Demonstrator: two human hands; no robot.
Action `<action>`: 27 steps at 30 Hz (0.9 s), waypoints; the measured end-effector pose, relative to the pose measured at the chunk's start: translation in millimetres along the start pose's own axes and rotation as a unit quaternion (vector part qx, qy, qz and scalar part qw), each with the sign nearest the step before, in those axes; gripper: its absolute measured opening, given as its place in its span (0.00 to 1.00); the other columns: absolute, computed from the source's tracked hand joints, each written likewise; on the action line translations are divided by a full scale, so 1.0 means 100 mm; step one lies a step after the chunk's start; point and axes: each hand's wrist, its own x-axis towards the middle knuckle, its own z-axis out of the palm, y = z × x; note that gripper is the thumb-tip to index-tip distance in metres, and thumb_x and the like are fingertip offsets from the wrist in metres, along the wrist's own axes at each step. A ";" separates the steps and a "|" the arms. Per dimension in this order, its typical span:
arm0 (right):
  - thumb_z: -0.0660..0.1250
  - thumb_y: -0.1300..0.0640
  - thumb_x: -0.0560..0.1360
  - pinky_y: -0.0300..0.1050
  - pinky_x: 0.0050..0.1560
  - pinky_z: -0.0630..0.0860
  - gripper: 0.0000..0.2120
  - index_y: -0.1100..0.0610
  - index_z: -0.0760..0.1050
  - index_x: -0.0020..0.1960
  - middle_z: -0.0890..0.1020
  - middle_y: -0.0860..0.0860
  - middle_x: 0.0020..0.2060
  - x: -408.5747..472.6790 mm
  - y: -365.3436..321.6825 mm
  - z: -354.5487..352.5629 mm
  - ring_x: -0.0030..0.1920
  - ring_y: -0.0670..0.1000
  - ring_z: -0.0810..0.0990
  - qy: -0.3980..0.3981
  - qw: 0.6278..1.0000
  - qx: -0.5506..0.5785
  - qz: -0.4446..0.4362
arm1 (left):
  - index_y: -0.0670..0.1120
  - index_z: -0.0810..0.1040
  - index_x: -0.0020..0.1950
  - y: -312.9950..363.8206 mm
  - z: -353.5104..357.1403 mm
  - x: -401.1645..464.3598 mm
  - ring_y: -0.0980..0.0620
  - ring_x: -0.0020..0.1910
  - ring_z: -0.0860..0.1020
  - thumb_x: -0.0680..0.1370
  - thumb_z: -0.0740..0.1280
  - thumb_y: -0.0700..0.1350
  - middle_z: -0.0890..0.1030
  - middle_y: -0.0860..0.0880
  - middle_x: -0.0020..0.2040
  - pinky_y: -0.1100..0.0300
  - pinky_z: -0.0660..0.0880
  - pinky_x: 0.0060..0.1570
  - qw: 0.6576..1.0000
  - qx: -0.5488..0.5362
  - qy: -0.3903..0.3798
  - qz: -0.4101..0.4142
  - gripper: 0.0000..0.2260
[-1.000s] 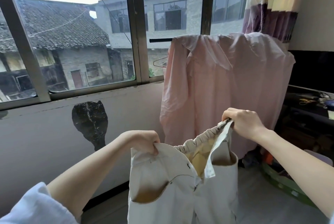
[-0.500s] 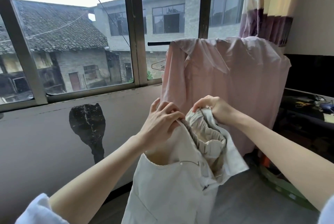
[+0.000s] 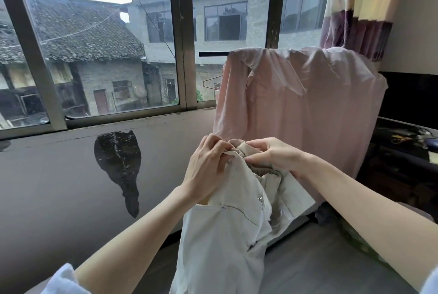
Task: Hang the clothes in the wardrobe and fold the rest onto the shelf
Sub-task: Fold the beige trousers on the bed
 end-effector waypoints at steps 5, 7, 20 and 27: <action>0.64 0.67 0.71 0.37 0.28 0.66 0.03 0.62 0.75 0.39 0.71 0.51 0.29 0.17 0.03 0.14 0.29 0.47 0.69 0.052 0.987 -0.145 0.035 | 0.41 0.80 0.48 -0.01 -0.07 0.01 0.44 0.47 0.76 0.74 0.63 0.40 0.77 0.44 0.45 0.54 0.74 0.41 1.000 0.005 -0.022 -0.001 0.08; 0.62 0.70 0.70 0.36 0.27 0.67 0.06 0.67 0.78 0.43 0.73 0.53 0.31 0.26 -0.02 0.12 0.29 0.46 0.70 0.082 0.981 -0.173 0.029 | 0.40 0.81 0.48 -0.06 -0.11 0.03 0.45 0.46 0.76 0.74 0.64 0.40 0.77 0.44 0.45 0.56 0.73 0.44 0.999 -0.009 -0.034 0.005 0.07; 0.64 0.73 0.70 0.31 0.39 0.73 0.12 0.57 0.73 0.44 0.78 0.50 0.38 0.78 -0.47 0.28 0.38 0.44 0.75 0.108 0.978 -0.145 -0.100 | 0.49 0.77 0.48 -0.54 -0.37 0.24 0.51 0.49 0.70 0.66 0.74 0.42 0.76 0.47 0.47 0.57 0.71 0.48 0.995 -0.066 0.057 0.039 0.13; 0.64 0.73 0.71 0.32 0.38 0.73 0.13 0.56 0.70 0.41 0.76 0.48 0.34 0.77 -0.48 0.27 0.33 0.40 0.73 0.076 0.978 -0.112 -0.160 | 0.50 0.75 0.57 -0.65 -0.37 0.30 0.62 0.40 0.78 0.66 0.76 0.37 0.81 0.57 0.41 0.66 0.75 0.41 0.892 -0.370 -0.086 -0.245 0.23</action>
